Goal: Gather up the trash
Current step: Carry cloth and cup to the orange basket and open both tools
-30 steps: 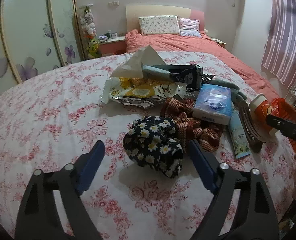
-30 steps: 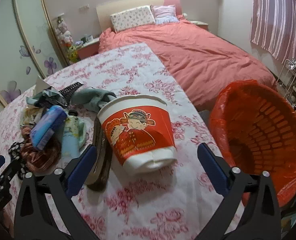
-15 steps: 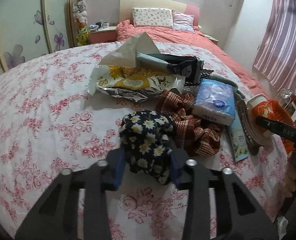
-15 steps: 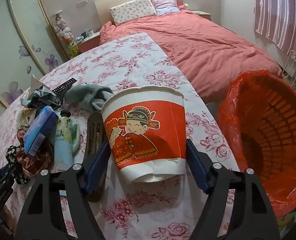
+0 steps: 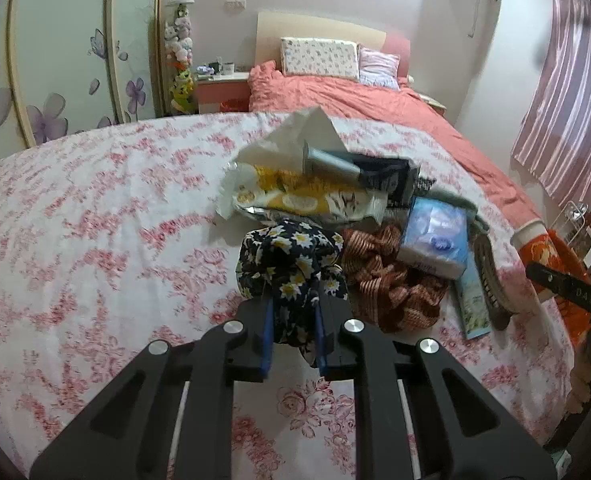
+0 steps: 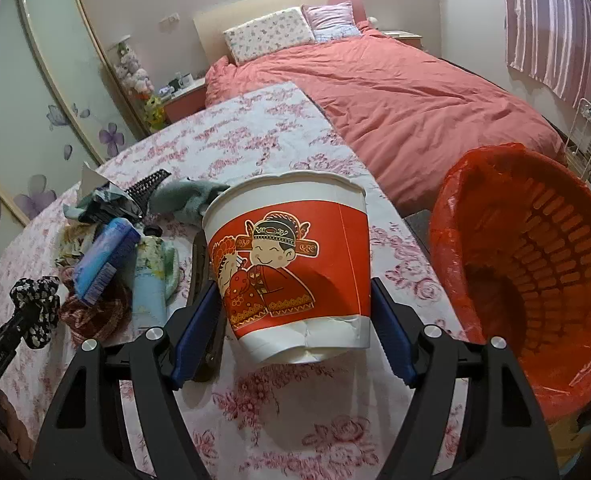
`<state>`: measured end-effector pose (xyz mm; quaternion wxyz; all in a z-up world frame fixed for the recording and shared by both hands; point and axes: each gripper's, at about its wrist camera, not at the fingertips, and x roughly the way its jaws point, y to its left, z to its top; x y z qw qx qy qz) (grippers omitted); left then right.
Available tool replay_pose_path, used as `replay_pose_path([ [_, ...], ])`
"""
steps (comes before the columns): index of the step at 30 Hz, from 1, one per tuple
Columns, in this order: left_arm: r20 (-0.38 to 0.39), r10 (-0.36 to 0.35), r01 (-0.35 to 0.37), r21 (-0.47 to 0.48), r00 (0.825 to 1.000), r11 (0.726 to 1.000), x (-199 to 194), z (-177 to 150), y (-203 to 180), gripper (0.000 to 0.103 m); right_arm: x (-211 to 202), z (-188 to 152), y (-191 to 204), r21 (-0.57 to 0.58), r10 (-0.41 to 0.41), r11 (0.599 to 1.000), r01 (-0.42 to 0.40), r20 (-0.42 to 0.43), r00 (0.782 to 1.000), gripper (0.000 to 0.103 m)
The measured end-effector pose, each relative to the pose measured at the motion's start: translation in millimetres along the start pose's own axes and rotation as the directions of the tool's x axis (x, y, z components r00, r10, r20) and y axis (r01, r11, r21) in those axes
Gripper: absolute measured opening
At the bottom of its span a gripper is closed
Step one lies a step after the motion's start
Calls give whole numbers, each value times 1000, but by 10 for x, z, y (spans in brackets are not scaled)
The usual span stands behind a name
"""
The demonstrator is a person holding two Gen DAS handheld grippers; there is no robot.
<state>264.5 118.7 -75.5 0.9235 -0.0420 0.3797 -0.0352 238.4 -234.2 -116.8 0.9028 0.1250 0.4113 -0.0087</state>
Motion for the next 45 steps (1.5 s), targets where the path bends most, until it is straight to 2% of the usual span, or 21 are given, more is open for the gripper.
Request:
replay_pose_path([
  [4,36,-9,9,7,999,1000,-166,69,-62,17,-173,8,-38,11,15,1000,-15,38,999,73],
  [9,73,-48,45,41,996,998,-382,132,-315,17,-402,-8,-127,22,18,1000,-20,88,996,73],
  [20,102,-205,191,133,973,973,-606,197,-1160,17,-817,-74,-450,79,-48,996,34,189,981,73],
  [27,70,-319,301,187,945,935,-519,211,-1823,17,-974,-92,-823,145,-143,983,111,231,962,73],
  [33,11,-399,384,252,917,888,-341,137,-2464,17,-995,-86,-1121,201,-217,965,168,255,942,73],
  [40,-52,-471,462,319,881,828,-126,38,-3130,17,-945,-87,-1445,265,-237,950,167,259,936,73],
  [45,-85,-495,491,355,865,796,11,-3,-3413,17,-893,-77,-1627,301,-240,941,157,262,935,73],
])
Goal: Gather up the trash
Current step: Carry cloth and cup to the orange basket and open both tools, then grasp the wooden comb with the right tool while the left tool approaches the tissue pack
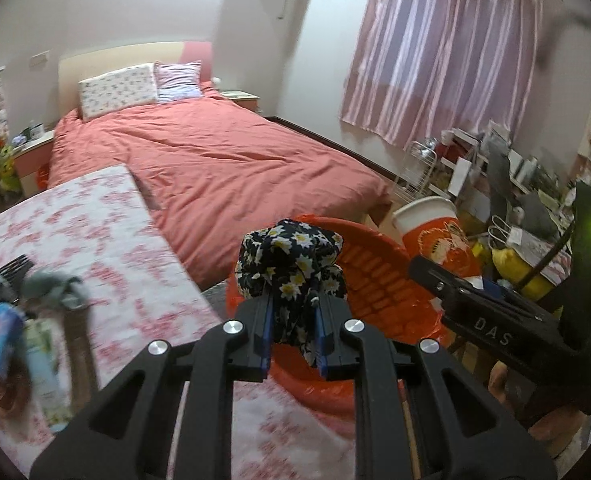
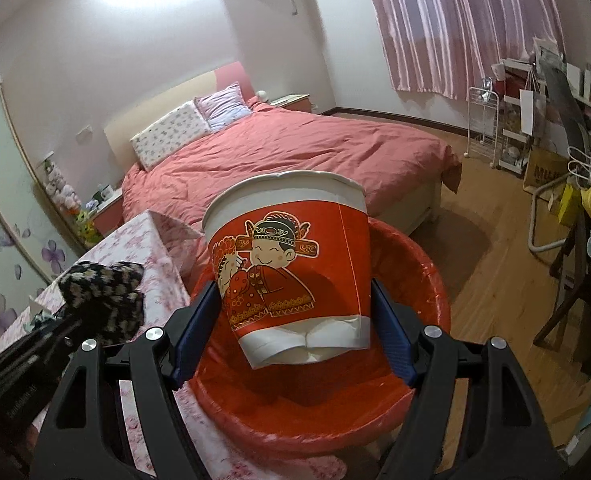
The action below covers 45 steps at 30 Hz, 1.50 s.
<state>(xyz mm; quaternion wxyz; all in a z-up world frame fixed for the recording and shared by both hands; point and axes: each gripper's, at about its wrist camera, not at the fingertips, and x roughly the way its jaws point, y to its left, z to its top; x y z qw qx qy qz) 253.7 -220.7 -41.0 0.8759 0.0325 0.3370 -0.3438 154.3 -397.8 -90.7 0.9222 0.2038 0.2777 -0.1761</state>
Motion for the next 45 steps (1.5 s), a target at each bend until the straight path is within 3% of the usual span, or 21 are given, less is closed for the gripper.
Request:
replay_pose_path([
  [10,-71,2,0,30,998,1000,521,7,-80,24,170,16,-219,73,41,997,-39,-29,999,74],
  [12,-80,13,-11,24,997,1000,570,0,-61,38,172,14,-247,82,51,996,-48,-32,998,75],
  [15,-91,45,-44,12,995,999,601,-30,24,50,175,48,-307,92,51,995,-48,-38,998,84],
  [21,-90,114,-115,-2,989,993,420,-121,214,55,109,67,-320,95,29,995,-25,-42,999,84],
  [27,-54,204,-205,-13,977,979,10,-236,448,61,-39,74,-38,21,33,999,-32,-28,999,84],
  [35,-40,342,-344,-94,939,934,-594,-441,1105,66,-153,-77,596,-93,107,989,-113,-62,992,83],
  [42,-55,467,-469,-195,882,862,-1086,-686,1777,67,-58,-406,1291,-200,170,959,-203,-171,970,74],
  [45,-65,495,-495,-235,867,837,-1263,-774,2013,67,37,-554,1655,-249,174,941,-227,-218,960,68],
])
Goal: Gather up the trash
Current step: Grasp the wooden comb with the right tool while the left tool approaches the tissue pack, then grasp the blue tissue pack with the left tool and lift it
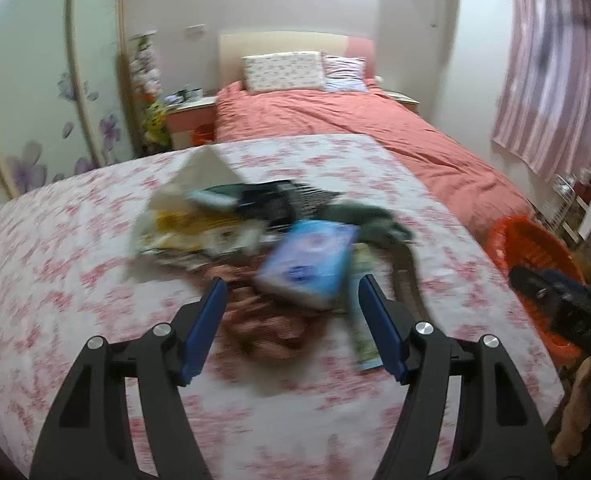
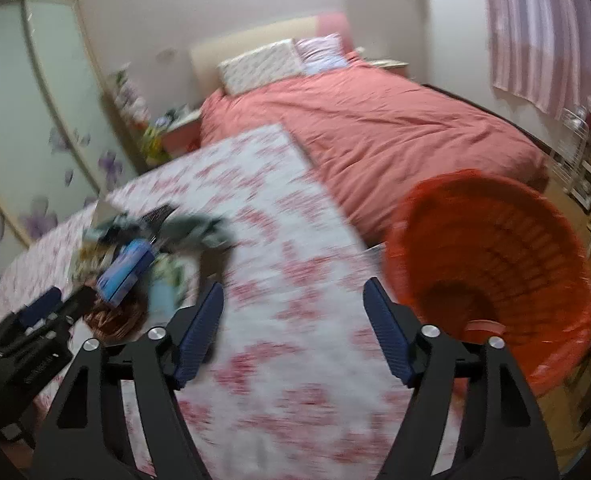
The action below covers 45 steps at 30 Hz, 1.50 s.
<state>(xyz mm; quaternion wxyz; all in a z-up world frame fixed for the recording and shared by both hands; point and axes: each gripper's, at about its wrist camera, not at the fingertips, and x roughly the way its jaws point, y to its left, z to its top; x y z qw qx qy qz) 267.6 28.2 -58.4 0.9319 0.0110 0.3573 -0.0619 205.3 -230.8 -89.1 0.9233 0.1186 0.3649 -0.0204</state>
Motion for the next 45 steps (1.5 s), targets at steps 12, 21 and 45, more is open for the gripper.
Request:
replay_pose_path([
  [12,-4,33,-33,-59,999,998,-68,-125,479,67,612,-59,576,-66,-11,998,2,-129,992,53],
  [21,-20,7,-8,-60,1000,998,49,-153,441,67,634,-177,616,-119,-40,993,24,-136,990,29],
  [45,-84,-94,98,51,992,994,619,137,-179,67,576,-121,212,-40,-46,998,42,-99,994,31],
])
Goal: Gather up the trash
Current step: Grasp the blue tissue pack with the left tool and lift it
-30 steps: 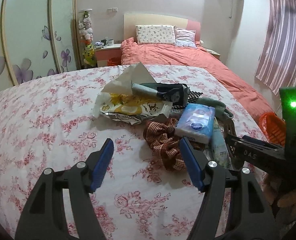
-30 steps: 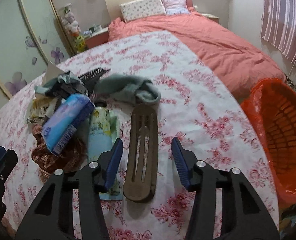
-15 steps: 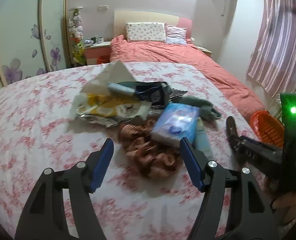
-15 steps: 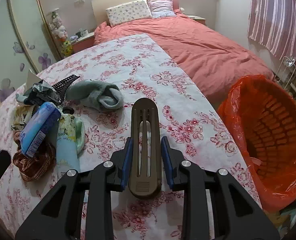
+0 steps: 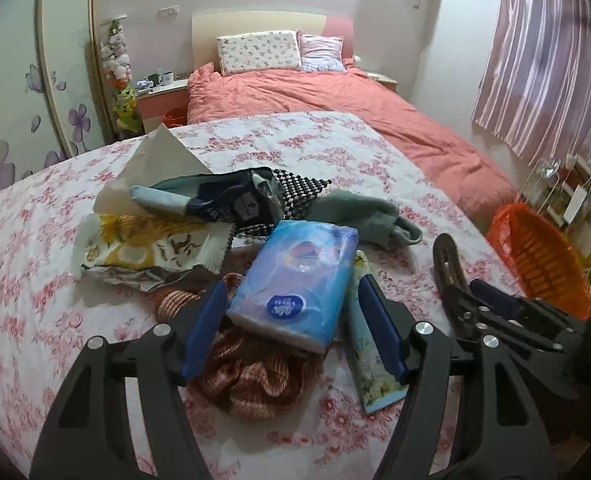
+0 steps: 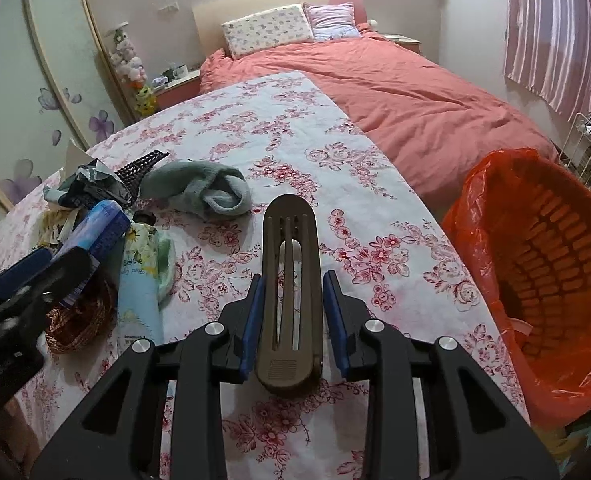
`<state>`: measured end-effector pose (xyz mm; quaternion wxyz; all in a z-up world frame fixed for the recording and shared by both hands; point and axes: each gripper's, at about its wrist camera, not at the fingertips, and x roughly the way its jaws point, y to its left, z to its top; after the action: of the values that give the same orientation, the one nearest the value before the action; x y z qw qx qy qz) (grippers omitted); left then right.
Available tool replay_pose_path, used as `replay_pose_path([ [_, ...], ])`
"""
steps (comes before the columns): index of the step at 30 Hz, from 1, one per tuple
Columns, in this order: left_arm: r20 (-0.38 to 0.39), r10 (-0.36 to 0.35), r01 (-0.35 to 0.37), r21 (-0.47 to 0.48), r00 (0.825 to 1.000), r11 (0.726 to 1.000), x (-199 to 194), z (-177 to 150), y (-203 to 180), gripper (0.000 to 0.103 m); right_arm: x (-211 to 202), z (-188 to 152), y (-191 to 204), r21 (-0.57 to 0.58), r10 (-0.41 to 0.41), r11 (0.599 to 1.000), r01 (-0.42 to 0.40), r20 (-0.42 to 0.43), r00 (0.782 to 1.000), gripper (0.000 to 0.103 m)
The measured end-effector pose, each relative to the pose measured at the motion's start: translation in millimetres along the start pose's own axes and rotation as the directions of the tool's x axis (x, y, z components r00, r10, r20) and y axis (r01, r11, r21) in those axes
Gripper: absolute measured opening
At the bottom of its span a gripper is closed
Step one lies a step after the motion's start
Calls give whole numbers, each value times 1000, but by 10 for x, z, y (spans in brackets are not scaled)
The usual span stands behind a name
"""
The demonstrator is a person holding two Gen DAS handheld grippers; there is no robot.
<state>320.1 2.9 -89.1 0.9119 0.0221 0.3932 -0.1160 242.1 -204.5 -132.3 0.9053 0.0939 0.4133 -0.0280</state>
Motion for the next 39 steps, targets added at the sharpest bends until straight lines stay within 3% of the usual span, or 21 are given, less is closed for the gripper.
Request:
replay_pose_path([
  [8,-39,-34,33,-20,999,999,154,9,22,66,-1,2,-19,5,20,1000,-20,0,1000,34],
  [14,-36,-58,56,-44,998,997,160,33,63,57,-14,-11,-32,-6,26,1000,-26,-1,1000,30],
  [22,-10,-37,37,-29,999,999,110,26,39,52,-43,-41,-83,6,42,999,-42,5,999,29],
  [25,0,-29,29,-33,1000,999,72,28,49,52,-87,-56,-98,9,49,999,-50,19,999,23],
  [31,-26,-14,12,-44,1000,999,135,-10,42,54,-87,-66,-57,-18,20,1000,-19,12,1000,24],
  [33,-26,-11,10,-38,1000,999,131,-16,29,57,-90,-68,-63,-14,15,1000,-15,14,1000,32],
  [34,-25,-11,10,-36,1000,999,132,-15,24,58,-81,-67,-68,-11,4,1000,-4,8,1000,42],
  [36,-23,-9,8,-28,1000,1000,126,-22,18,58,-78,-73,-82,-4,14,1000,-14,4,1000,43],
  [37,-23,-8,7,-25,1000,1000,128,-28,15,57,-74,-74,-80,-8,13,1000,-13,1,1000,43],
  [39,-19,-3,2,-23,1000,1000,126,-42,9,52,-77,-86,-71,-28,1,1000,-1,-2,1000,30],
])
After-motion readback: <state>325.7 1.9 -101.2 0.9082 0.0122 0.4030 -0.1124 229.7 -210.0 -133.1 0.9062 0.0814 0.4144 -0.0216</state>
